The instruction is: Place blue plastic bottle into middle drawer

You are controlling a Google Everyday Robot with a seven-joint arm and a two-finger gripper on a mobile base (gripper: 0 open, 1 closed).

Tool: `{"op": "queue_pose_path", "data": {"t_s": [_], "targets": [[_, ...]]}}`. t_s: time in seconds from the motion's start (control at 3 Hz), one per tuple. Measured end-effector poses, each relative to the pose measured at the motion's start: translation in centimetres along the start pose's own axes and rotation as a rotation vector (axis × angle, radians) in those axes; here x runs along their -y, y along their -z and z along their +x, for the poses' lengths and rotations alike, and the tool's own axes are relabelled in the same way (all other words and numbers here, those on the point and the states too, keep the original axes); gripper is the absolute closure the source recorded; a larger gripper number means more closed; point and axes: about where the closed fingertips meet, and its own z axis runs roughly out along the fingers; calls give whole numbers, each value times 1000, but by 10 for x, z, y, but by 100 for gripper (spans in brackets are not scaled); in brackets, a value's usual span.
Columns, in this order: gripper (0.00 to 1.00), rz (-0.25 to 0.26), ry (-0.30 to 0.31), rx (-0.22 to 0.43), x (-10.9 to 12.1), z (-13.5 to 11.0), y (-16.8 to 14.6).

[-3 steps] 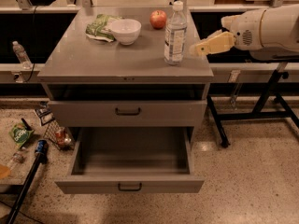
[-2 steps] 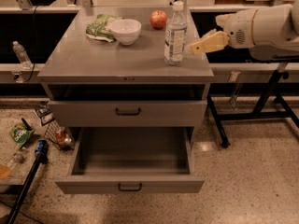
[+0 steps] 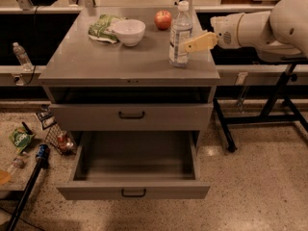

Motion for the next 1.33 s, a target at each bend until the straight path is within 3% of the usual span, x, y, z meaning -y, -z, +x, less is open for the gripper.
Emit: {"op": "queue_pose_path", "data": {"t_s": [0.33,0.67,1.0,1.33], "targets": [[1,-2,-29,6,9,10,-38],[22,-17,-32,15,11,9,-55],[54,-48,-27,22,2,6,-52],[77,-85,-33,50,-12,4,-31]]}}
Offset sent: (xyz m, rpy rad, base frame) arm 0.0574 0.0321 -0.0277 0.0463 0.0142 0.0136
